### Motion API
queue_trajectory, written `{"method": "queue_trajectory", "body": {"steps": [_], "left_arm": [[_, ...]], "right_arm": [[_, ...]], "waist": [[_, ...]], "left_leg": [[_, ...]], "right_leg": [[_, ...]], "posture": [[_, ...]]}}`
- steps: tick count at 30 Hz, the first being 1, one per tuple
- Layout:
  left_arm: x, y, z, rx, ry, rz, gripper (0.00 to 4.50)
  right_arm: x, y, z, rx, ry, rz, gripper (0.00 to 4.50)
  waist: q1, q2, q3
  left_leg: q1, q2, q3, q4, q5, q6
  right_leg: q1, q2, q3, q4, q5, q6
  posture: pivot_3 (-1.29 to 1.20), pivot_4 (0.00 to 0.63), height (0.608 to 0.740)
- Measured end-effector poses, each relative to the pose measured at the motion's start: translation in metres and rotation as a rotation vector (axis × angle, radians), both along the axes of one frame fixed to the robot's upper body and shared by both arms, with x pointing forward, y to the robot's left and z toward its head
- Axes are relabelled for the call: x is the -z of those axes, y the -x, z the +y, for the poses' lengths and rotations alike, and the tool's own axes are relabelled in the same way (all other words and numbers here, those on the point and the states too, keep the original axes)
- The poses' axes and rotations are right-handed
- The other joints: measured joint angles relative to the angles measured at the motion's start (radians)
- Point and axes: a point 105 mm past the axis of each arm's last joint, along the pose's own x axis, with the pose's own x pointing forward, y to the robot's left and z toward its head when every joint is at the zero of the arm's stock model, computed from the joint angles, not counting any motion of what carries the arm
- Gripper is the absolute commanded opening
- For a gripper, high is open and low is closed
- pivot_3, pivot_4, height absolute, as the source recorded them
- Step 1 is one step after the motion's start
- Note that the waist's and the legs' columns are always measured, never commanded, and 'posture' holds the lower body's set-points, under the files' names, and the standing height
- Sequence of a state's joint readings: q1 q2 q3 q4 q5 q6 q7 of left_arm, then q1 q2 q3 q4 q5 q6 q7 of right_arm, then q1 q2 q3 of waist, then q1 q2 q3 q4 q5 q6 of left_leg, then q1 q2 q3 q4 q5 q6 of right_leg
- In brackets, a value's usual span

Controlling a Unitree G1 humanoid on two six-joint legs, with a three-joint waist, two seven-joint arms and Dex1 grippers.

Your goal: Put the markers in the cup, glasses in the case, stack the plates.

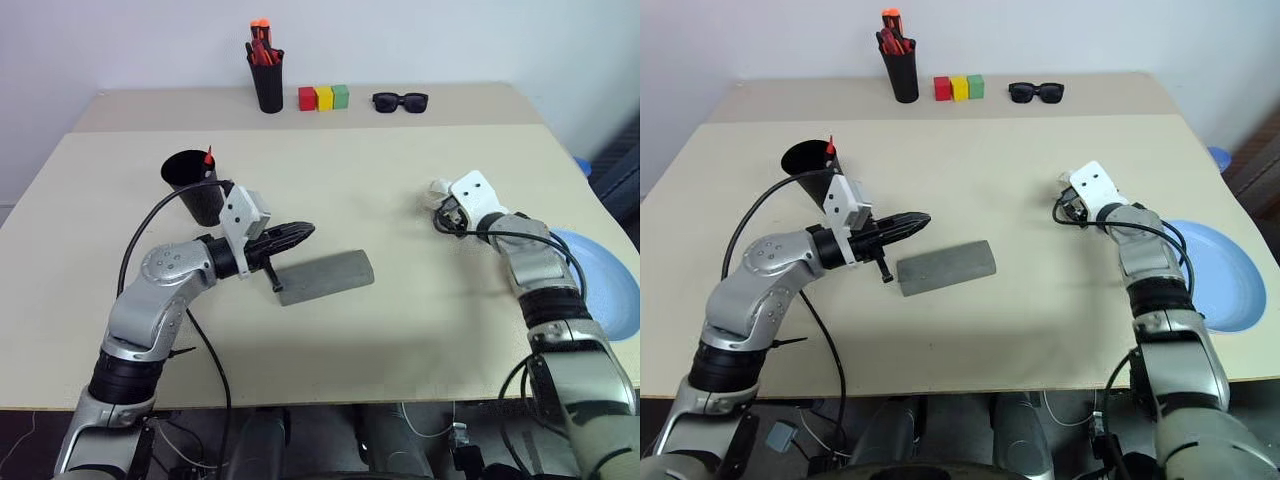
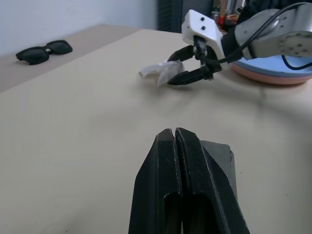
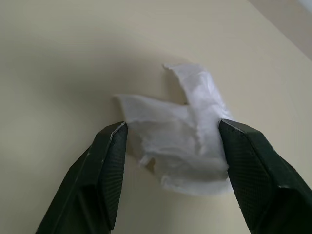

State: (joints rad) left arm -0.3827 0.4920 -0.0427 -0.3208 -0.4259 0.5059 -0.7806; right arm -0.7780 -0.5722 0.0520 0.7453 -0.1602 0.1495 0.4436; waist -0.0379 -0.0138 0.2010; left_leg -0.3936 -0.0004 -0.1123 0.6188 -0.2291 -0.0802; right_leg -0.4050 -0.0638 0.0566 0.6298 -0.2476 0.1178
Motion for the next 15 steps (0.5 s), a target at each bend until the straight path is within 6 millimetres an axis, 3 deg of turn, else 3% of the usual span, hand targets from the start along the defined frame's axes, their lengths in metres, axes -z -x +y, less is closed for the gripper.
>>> {"method": "queue_trajectory", "body": {"steps": [4, 10, 15], "left_arm": [[0.003, 0.002, 0.002, -0.022, 0.002, 0.009, 0.0], [0.004, 0.003, 0.001, -0.024, 0.008, 0.014, 0.0], [0.013, 0.001, 0.004, -0.012, 0.008, 0.038, 0.0]], "right_arm": [[0.0, -0.003, -0.005, 0.014, 0.034, -0.019, 0.1], [-0.006, 0.015, -0.02, 0.014, 0.138, -0.05, 0.04], [-0.045, 0.079, -0.057, 0.094, 0.087, -0.088, 0.04]], "waist": [[-0.006, 0.0, 0.0], [-0.004, 0.0, 0.0], [0.013, 0.002, 0.0]], "left_leg": [[0.001, 0.0, 0.0, 0.0, 0.0, 0.0], [0.001, 0.0, 0.0, 0.0, 0.001, -0.001], [0.001, 0.0, -0.001, -0.002, 0.0, -0.001]], "right_leg": [[0.0, 0.001, 0.0, 0.001, 0.0, 0.0], [0.0, 0.0, 0.0, 0.001, 0.0, 0.0], [0.0, 0.001, 0.0, 0.0, -0.001, 0.001]], "posture": [[0.0, 0.15, 0.74], [0.0, 0.15, 0.74], [0.0, 0.15, 0.74]]}}
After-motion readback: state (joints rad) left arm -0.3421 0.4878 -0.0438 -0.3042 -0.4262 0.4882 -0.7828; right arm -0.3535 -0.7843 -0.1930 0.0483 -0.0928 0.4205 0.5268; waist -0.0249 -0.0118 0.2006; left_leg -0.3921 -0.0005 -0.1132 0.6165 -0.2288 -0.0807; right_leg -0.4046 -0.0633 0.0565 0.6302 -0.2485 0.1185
